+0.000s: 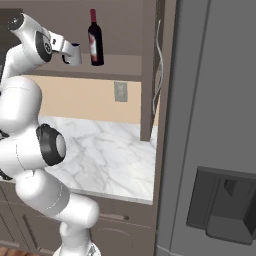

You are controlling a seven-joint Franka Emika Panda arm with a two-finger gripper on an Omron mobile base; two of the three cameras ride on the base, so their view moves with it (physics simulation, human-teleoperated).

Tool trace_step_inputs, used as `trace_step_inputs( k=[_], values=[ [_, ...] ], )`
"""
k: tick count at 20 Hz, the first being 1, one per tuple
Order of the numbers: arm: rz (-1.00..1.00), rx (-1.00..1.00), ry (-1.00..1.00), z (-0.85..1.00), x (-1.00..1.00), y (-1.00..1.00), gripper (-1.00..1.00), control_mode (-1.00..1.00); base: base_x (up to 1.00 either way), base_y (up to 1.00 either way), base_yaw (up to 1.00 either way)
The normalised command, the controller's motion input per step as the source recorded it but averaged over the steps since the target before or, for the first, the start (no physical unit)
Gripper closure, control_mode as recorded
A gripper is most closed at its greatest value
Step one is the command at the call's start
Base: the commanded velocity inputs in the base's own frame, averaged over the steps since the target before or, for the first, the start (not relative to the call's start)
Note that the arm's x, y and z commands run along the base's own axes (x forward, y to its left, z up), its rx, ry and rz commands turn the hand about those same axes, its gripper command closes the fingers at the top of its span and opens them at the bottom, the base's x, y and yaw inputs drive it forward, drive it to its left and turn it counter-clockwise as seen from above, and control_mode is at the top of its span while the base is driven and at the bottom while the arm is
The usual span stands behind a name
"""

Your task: Open the cabinet directly in front. Then move the wine and the mug to the dining counter with the jar on it.

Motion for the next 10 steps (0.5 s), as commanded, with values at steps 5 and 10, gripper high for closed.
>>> trace_step_inputs(
  k=[5, 10],
  values=[
    [0.0, 0.03, 0.0, -0.03, 0.14, 0.0, -1.0, -1.0, 0.0, 0.0, 0.0],
    [0.0, 0.0, 0.0, -0.08, 0.12, 0.0, -1.0, -1.0, 0.0, 0.0, 0.0]
  ],
)
